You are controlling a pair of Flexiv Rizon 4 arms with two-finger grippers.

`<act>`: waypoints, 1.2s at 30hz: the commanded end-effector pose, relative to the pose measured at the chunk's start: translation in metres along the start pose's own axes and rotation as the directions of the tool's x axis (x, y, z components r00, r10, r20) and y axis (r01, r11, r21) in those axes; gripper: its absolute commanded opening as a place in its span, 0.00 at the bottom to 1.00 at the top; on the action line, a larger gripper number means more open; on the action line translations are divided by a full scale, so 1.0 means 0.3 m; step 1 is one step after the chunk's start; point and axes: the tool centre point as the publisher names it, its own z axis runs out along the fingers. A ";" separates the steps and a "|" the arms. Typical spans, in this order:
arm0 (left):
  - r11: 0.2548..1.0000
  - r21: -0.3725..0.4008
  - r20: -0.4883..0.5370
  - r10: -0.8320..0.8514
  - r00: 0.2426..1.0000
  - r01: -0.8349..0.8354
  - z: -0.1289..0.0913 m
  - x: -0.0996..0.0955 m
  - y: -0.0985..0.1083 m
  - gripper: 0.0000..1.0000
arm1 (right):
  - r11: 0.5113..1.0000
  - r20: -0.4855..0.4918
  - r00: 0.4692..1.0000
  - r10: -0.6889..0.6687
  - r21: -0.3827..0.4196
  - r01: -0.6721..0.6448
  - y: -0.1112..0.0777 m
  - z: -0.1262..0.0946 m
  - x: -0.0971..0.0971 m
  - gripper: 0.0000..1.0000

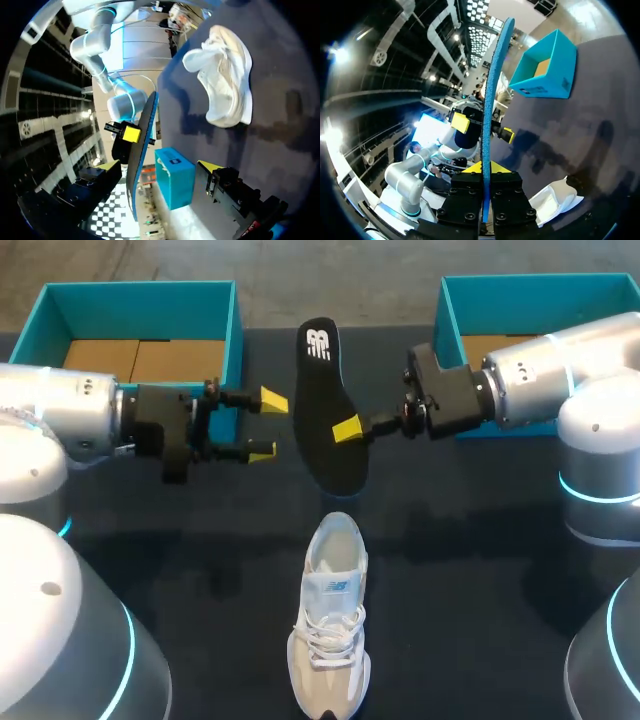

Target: Take the shoe out of the shoebox, open the shoe tongue, remove and reinsert the insole, then place the shoe into the shoebox

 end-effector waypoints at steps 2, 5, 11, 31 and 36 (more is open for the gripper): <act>0.999 0.030 -0.101 -0.014 0.995 0.017 -0.092 0.023 -0.017 1.00 | 1.000 -0.025 1.000 -0.013 0.008 0.013 0.005 0.002 -0.012 0.00; 0.999 0.030 -0.101 -0.014 0.995 0.017 -0.092 0.023 -0.017 1.00 | 1.000 -0.025 1.000 -0.013 0.008 0.013 0.005 0.002 -0.012 0.00; 0.999 0.030 -0.101 -0.014 0.995 0.017 -0.092 0.023 -0.017 1.00 | 1.000 -0.025 1.000 -0.013 0.008 0.013 0.005 0.002 -0.012 0.00; 0.915 -0.041 -0.316 -0.392 0.864 0.400 -0.089 0.152 0.011 1.00 | 0.993 0.019 0.993 -0.114 -0.005 0.114 -0.053 -0.038 -0.075 0.00; 0.864 -0.059 -0.394 -0.480 0.784 0.500 -0.070 0.201 0.010 1.00 | 0.986 0.022 0.986 -0.164 -0.023 0.164 -0.075 -0.049 -0.107 0.00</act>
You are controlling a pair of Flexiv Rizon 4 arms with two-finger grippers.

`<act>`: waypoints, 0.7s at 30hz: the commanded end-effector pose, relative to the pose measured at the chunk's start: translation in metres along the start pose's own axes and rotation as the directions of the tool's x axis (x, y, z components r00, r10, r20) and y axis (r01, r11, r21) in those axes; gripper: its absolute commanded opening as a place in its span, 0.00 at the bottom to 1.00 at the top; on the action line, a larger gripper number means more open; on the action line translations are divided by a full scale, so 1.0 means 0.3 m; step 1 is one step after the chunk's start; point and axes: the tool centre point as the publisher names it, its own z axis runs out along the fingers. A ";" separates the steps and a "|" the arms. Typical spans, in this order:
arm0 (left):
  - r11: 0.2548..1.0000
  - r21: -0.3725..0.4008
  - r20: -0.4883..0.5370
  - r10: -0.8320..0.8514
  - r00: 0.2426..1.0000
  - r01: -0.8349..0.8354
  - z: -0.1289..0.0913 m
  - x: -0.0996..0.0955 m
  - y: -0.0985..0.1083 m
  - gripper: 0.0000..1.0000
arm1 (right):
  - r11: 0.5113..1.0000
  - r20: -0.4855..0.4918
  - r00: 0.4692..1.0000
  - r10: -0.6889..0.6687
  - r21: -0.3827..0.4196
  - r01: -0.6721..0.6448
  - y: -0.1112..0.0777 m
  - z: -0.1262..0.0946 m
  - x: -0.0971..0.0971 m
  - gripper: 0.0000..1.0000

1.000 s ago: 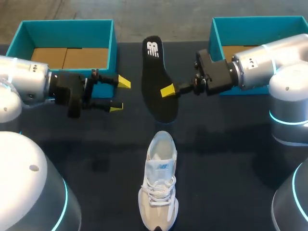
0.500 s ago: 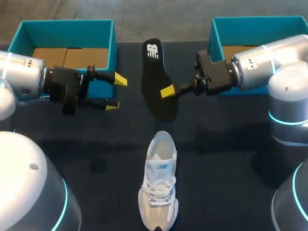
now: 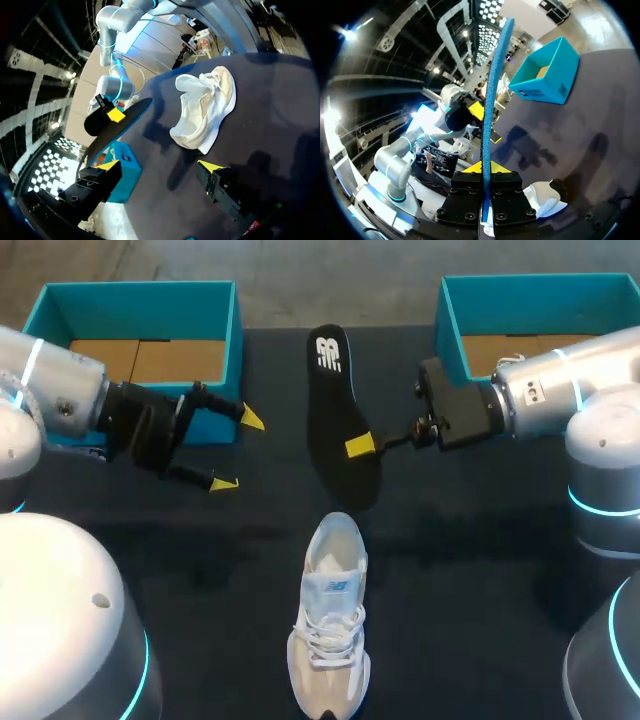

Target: Take the shoe out of the shoebox, open the shoe tongue, remove and reinsert the insole, then place the shoe into the shoebox

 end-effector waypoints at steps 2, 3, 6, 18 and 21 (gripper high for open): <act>0.995 0.002 -0.143 -0.097 0.985 0.098 0.042 0.013 0.032 1.00 | 0.999 -0.003 0.999 -0.041 -0.035 0.041 -0.037 -0.019 -0.020 0.00; 0.994 0.001 -0.152 -0.106 0.983 0.107 0.049 0.019 0.034 1.00 | 0.998 -0.003 0.999 -0.053 -0.044 0.053 -0.040 -0.021 -0.026 0.00; 0.989 0.004 -0.183 -0.147 0.972 0.150 0.068 0.041 0.033 1.00 | 0.993 0.006 0.995 -0.099 -0.061 0.099 -0.049 -0.023 -0.038 0.00; 0.988 0.009 -0.185 -0.152 0.971 0.157 0.070 0.043 0.032 1.00 | 0.993 0.006 0.995 -0.104 -0.063 0.104 -0.050 -0.023 -0.038 0.00; 0.988 0.009 -0.185 -0.152 0.971 0.157 0.070 0.043 0.032 1.00 | 0.993 0.006 0.995 -0.104 -0.063 0.104 -0.050 -0.023 -0.038 0.00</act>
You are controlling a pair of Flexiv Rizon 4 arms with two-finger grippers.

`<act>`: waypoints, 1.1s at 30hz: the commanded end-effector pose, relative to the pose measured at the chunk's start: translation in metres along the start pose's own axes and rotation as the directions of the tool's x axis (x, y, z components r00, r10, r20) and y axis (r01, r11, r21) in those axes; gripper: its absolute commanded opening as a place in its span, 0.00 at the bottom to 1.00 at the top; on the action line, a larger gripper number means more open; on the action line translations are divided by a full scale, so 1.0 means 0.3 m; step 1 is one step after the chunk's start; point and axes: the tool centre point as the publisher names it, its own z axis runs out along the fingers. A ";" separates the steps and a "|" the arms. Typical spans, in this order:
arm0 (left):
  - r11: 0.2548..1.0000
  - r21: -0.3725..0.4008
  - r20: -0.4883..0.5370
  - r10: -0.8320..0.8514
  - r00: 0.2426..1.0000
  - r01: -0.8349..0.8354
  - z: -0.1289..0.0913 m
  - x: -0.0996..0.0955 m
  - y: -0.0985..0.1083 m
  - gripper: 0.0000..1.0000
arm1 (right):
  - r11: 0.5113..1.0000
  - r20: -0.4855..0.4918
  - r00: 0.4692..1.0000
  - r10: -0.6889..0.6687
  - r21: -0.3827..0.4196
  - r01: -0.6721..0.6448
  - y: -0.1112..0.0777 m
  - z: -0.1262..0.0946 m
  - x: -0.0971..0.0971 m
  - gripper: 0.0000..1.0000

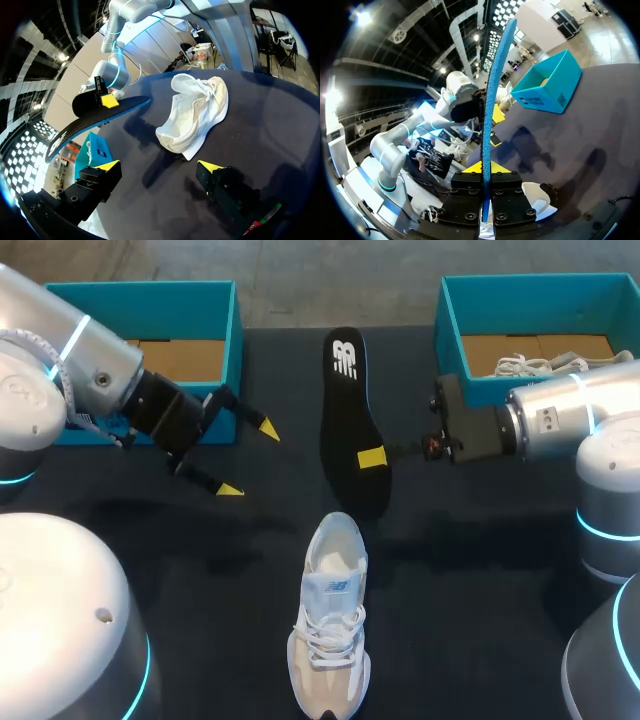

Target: Take the shoe out of the shoebox, open the shoe tongue, remove and reinsert the insole, then place the shoe into the shoebox

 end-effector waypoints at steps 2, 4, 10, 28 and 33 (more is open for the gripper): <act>1.000 -0.003 -0.002 0.001 1.000 -0.001 0.000 0.001 -0.002 1.00 | 1.000 0.002 1.000 -0.001 -0.002 0.001 -0.002 0.005 0.001 0.00; 1.000 -0.003 -0.002 0.001 1.000 -0.001 0.000 0.001 -0.002 1.00 | 1.000 0.002 1.000 -0.001 -0.002 0.001 -0.002 0.005 0.001 0.00; 1.000 0.003 -0.007 -0.001 1.000 0.001 0.005 0.003 -0.001 1.00 | 1.000 0.004 1.000 -0.014 0.004 0.014 -0.008 0.021 -0.014 0.00; 0.982 -0.031 -0.069 -0.187 0.980 0.185 0.114 0.116 0.068 1.00 | 0.975 -0.001 0.984 -0.178 -0.136 0.176 -0.095 0.062 -0.056 0.00; 0.974 -0.028 -0.076 -0.224 0.972 0.223 0.141 0.143 0.079 1.00 | 0.965 0.030 0.981 -0.190 -0.176 0.192 -0.118 0.068 -0.043 0.00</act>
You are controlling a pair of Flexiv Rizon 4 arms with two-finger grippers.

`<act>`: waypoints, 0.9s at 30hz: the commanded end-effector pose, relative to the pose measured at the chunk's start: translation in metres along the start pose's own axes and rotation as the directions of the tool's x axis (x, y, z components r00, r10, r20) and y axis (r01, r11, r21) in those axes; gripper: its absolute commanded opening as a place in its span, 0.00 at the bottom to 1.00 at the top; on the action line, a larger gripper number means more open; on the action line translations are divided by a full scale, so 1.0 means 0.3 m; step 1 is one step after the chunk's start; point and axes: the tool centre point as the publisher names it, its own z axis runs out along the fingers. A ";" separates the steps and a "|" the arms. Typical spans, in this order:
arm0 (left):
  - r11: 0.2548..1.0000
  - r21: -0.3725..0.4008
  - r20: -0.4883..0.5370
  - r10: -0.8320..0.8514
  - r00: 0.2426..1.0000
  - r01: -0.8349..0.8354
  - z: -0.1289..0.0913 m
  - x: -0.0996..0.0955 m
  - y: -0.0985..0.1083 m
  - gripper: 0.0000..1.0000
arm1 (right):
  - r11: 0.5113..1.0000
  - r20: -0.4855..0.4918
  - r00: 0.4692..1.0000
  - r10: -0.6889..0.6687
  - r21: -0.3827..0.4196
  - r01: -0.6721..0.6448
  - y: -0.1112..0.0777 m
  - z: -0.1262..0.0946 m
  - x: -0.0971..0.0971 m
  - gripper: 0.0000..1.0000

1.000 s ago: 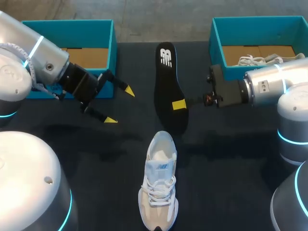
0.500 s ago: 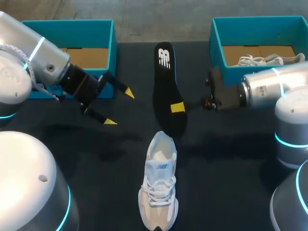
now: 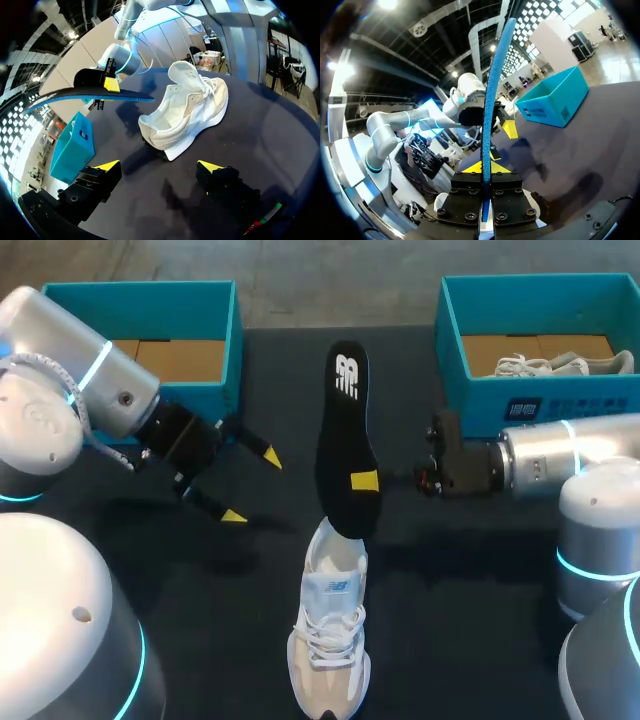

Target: Take the shoe out of the shoebox, open the shoe tongue, remove and reinsert the insole, then place the shoe into the shoebox

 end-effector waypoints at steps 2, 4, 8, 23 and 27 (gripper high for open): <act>1.000 0.002 -0.008 -0.021 1.000 0.021 0.042 0.008 0.020 1.00 | 0.998 0.031 1.000 -0.001 -0.070 0.003 -0.035 0.010 0.036 0.00; 1.000 0.002 -0.012 -0.030 0.999 0.030 0.053 0.013 0.021 1.00 | 0.996 0.036 0.999 -0.002 -0.085 0.005 -0.044 0.021 0.034 0.00; 0.999 0.002 -0.038 -0.042 0.998 0.042 0.076 0.020 0.019 1.00 | 0.988 0.017 1.000 -0.024 -0.149 0.027 -0.064 0.039 0.024 0.00; 0.999 -0.029 -0.048 -0.025 0.999 0.023 0.078 0.019 0.019 1.00 | 0.986 -0.001 1.000 -0.026 -0.163 0.026 -0.070 0.043 0.019 0.00; 0.998 -0.033 -0.066 -0.064 0.996 0.062 0.100 0.021 0.012 1.00 | 0.986 -0.002 1.000 -0.026 -0.162 0.026 -0.072 0.047 0.017 0.00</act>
